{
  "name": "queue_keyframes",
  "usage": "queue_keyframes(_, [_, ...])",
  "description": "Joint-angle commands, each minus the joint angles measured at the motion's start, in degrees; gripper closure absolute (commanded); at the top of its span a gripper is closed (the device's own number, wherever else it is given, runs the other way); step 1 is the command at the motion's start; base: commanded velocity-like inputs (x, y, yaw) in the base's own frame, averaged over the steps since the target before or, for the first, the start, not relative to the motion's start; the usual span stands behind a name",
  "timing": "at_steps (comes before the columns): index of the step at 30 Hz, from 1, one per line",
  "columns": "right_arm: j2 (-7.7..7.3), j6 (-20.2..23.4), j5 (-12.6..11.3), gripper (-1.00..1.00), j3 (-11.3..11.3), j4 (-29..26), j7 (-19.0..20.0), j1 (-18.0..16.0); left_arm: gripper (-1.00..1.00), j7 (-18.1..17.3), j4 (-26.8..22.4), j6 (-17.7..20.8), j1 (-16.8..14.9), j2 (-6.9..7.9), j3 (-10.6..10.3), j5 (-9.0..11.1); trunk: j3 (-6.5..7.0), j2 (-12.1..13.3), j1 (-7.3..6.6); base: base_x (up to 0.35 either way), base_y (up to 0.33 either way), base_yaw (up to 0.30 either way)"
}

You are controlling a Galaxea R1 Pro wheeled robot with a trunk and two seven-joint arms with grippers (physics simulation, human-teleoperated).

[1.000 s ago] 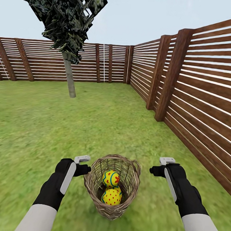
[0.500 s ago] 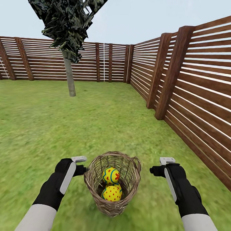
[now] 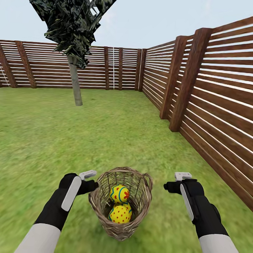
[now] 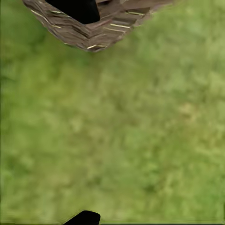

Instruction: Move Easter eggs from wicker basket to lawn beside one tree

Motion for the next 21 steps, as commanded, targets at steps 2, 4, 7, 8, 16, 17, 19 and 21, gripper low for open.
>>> queue_keyframes(2, [-0.01,0.2,0.3,-1.0,0.0,0.0,0.2,0.0,-1.0,0.5,-0.1,0.2,0.0,-0.05,0.1,0.7,-0.06,0.0,0.01,0.211,-0.233,0.0])
queue_keyframes(4, [-0.01,0.2,0.6,-1.0,0.1,0.0,0.2,0.0,-1.0,0.5,-0.3,0.1,0.0,-0.04,0.2,0.7,-0.06,0.0,0.01,0.195,-0.189,0.0])
queue_keyframes(7, [-0.01,0.2,0.8,-1.0,0.1,0.0,0.1,0.0,-1.0,0.5,-0.4,0.1,0.0,-0.04,0.2,0.8,-0.06,0.0,0.01,0.075,-0.068,0.0])
queue_keyframes(8, [-0.01,0.2,0.8,-1.0,0.1,0.0,0.1,0.0,-1.0,0.5,-0.5,0.1,0.0,-0.04,0.2,0.8,-0.06,0.0,0.01,0.023,-0.021,0.025])
queue_keyframes(16, [0.02,0.2,0.7,-1.0,0.2,0.0,-0.1,0.0,-1.0,0.6,-0.5,0.2,0.0,-0.04,0.2,0.7,-0.06,0.0,0.01,0.004,-0.004,0.235])
queue_keyframes(17, [0.01,0.2,0.7,-1.0,0.2,0.0,-0.1,0.0,-1.0,0.6,-0.6,0.2,0.0,0.0,0.2,0.7,-0.06,0.0,0.01,0.0,0.0,0.185])
queue_keyframes(19, [0.0,0.2,0.7,-1.0,0.2,0.0,0.0,0.0,-1.0,0.6,-0.6,0.2,0.0,0.03,0.2,0.7,-0.06,0.0,0.01,0.0,0.0,0.097])
queue_keyframes(21, [-0.01,0.2,0.8,-1.0,0.2,0.0,0.0,0.0,-1.0,0.6,-0.6,0.2,0.0,0.03,0.2,0.7,-0.06,0.0,0.01,0.0,0.0,0.029])
